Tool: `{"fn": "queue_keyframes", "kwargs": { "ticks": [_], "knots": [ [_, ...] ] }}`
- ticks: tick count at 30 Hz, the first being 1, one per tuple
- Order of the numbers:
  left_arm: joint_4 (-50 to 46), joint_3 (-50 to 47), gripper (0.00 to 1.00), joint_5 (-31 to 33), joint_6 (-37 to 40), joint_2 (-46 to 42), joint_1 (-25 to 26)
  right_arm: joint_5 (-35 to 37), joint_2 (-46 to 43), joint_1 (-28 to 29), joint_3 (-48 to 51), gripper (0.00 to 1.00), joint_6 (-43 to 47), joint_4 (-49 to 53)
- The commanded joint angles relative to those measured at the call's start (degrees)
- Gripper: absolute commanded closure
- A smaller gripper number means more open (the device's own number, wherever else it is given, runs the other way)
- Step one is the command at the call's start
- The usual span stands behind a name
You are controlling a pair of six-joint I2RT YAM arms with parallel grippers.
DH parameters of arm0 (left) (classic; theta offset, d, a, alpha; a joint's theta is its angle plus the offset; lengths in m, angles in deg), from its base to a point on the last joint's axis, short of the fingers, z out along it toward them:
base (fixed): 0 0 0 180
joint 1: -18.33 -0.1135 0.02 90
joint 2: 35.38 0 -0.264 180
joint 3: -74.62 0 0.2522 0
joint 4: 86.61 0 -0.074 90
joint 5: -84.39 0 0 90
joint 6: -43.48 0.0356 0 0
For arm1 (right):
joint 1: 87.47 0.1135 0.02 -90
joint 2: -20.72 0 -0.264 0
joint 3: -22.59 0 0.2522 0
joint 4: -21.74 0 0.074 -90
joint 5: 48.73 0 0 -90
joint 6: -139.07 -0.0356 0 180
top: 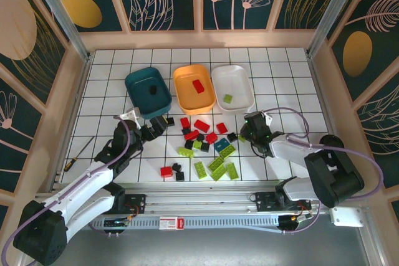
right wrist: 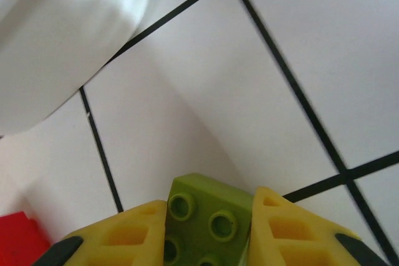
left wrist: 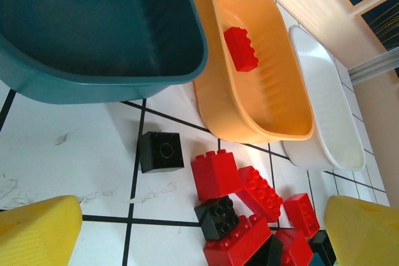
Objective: Sort the legos into containers by color
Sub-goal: Pick up the lego from the center of the table, then place the lego in the container.
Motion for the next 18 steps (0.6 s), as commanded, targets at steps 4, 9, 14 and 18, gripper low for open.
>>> {"fn": "queue_keyframes", "kwargs": {
  "ticks": [4,9,14,18],
  "knots": [
    [-0.07,-0.22,0.01,-1.24,0.86,1.37,0.33,0.8,-6.95,-1.79,-1.54,0.79,7.51,4.65],
    [0.48,-1.36,0.01,-1.76,0.35,1.48,0.37,-0.77,-10.43,-1.8,-5.93,0.8,10.69,5.55],
    [0.59,-1.67,0.01,-2.88,0.73,1.51,0.33,-4.59,-5.61,-2.92,-14.98,0.8,15.25,2.81],
    [0.03,-1.67,0.01,-3.24,0.96,1.64,0.33,-5.15,5.05,-4.03,-23.91,0.79,18.8,0.34]
  ]
}}
